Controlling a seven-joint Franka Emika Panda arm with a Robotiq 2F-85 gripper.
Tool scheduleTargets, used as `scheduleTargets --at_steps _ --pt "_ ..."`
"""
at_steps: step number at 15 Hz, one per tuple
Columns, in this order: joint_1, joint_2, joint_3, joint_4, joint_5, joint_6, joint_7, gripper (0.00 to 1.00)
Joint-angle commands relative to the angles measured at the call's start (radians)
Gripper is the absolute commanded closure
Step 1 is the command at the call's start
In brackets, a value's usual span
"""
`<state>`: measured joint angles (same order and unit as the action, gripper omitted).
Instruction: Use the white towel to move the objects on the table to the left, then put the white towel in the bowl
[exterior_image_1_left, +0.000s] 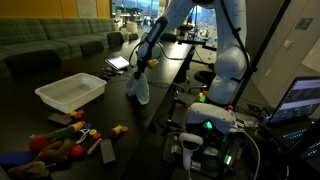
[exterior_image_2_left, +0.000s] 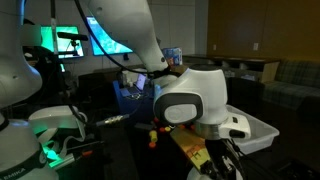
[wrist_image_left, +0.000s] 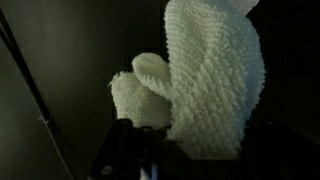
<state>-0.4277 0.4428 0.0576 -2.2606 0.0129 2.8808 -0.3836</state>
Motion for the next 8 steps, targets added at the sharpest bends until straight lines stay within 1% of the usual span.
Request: scheduleTargets --at_steps 1,3,6,7,8 --pt "0.064 -0.043 -0.074 -0.092 -0.026 0.011 0.037 0.99" --pt "0.098 -0.021 -0.085 -0.122 -0.038 0.026 0.044 0.98" --pt "0.144 0.009 -0.055 -0.166 -0.048 0.025 0.04 0.98" --pt "0.157 0.022 -0.035 -0.177 -0.044 0.027 0.038 0.98" --pt "0.163 0.035 0.001 -0.187 -0.032 0.018 0.025 0.98"
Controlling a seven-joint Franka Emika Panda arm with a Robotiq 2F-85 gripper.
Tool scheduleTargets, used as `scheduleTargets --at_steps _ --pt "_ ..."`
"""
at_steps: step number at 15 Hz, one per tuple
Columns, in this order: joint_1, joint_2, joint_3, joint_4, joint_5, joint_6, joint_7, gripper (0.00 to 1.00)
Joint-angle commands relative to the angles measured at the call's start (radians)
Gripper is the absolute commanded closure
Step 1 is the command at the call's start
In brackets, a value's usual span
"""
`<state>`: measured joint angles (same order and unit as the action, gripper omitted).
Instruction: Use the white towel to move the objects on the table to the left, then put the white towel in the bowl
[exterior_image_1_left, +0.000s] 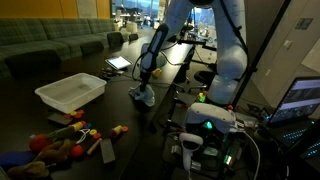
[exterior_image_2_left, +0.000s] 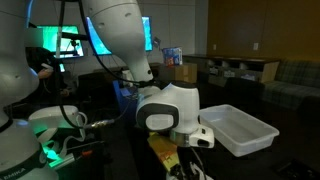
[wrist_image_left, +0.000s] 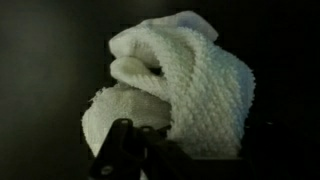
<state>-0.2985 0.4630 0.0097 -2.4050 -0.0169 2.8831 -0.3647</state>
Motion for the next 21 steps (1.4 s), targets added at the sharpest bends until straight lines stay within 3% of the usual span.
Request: scheduleTargets --at_steps 1,5,7,13,21 --pt "0.052 0.029 0.067 -0.049 -0.002 0.021 0.011 0.98" --pt "0.084 0.097 0.223 -0.037 0.016 0.001 -0.006 0.98" --pt "0.121 0.129 0.27 -0.014 0.011 -0.002 0.006 0.98" --pt "0.236 0.201 0.379 0.097 0.015 -0.023 0.046 0.98" --pt "0.384 0.316 0.436 0.33 0.103 0.002 0.212 0.98"
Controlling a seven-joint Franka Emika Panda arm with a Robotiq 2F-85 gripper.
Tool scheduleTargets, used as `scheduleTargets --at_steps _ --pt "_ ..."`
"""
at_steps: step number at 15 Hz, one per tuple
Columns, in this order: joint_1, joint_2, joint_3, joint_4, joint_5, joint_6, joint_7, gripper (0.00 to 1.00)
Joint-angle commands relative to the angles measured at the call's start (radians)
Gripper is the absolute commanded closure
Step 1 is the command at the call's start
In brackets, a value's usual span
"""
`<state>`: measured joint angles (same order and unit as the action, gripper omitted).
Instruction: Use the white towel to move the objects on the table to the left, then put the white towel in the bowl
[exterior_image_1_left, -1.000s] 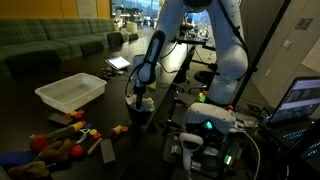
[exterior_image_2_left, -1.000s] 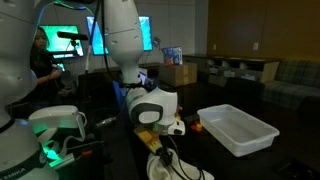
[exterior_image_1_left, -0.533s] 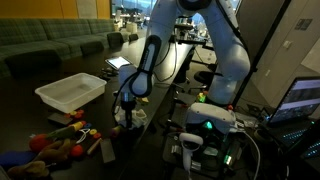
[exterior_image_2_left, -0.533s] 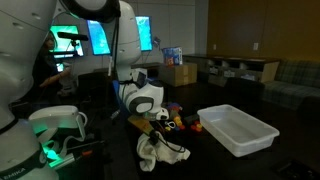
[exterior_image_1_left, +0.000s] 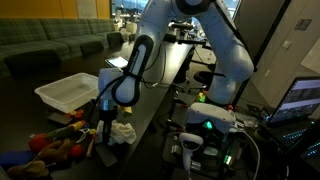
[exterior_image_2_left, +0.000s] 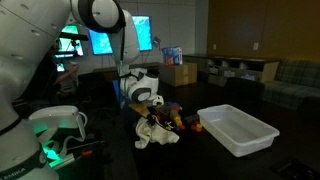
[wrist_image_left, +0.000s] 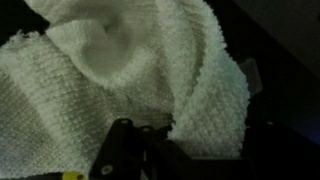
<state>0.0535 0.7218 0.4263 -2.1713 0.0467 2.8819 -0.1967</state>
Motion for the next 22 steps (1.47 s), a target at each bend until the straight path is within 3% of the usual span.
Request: scheduleTargets --at_steps 1,6,9,11,17,19,22 --pt "0.046 0.072 0.025 0.121 0.048 0.012 0.056 0.98" --pt "0.066 0.084 0.031 0.176 0.055 0.028 0.074 0.98" --pt "0.028 0.055 0.032 0.166 0.053 0.016 0.055 0.99" --pt "-0.017 0.029 0.035 0.145 0.052 0.006 0.034 0.99" --pt "-0.265 -0.097 0.096 0.037 0.083 -0.064 -0.107 0.98" --pt "-0.322 -0.14 0.081 0.017 0.097 -0.077 -0.14 0.99" --pt "-0.337 -0.175 0.011 0.017 0.096 -0.052 -0.142 0.99"
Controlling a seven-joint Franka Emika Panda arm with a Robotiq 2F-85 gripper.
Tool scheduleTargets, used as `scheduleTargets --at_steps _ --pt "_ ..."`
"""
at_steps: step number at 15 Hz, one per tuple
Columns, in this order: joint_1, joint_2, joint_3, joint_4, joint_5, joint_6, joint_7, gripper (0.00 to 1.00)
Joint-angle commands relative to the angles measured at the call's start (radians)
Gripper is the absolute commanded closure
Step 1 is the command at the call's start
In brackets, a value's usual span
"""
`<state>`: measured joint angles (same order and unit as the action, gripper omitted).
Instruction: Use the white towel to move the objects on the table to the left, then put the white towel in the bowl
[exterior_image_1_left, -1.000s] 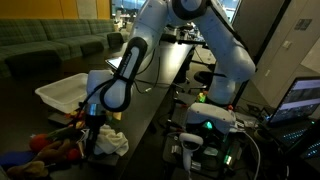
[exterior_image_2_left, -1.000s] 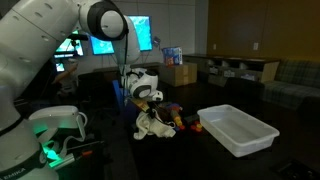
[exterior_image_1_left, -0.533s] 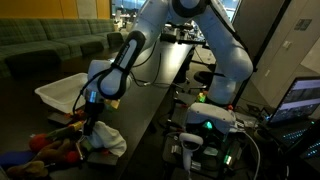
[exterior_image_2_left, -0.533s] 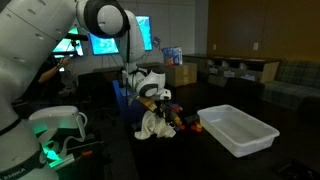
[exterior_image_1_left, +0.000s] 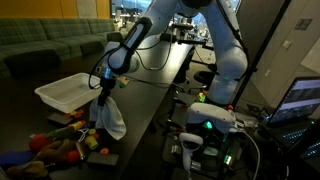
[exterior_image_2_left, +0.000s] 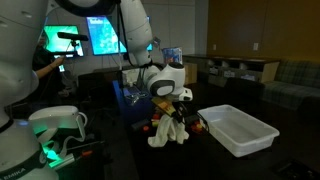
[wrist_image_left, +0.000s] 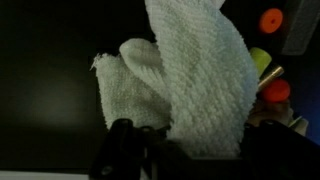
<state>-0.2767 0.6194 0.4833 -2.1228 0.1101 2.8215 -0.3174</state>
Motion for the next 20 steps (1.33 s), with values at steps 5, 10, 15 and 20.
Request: scheduleTargets --at_steps 5,10,15,20 --pt "0.164 -0.022 -0.299 0.043 -0.055 0.148 0.114 0.99" --pt "0.527 0.175 -0.686 0.207 -0.156 0.296 0.406 0.99" --pt "0.758 0.364 -0.853 0.355 -0.118 0.24 0.6 0.99" --pt "0.835 0.5 -0.887 0.519 -0.112 0.153 0.708 0.99"
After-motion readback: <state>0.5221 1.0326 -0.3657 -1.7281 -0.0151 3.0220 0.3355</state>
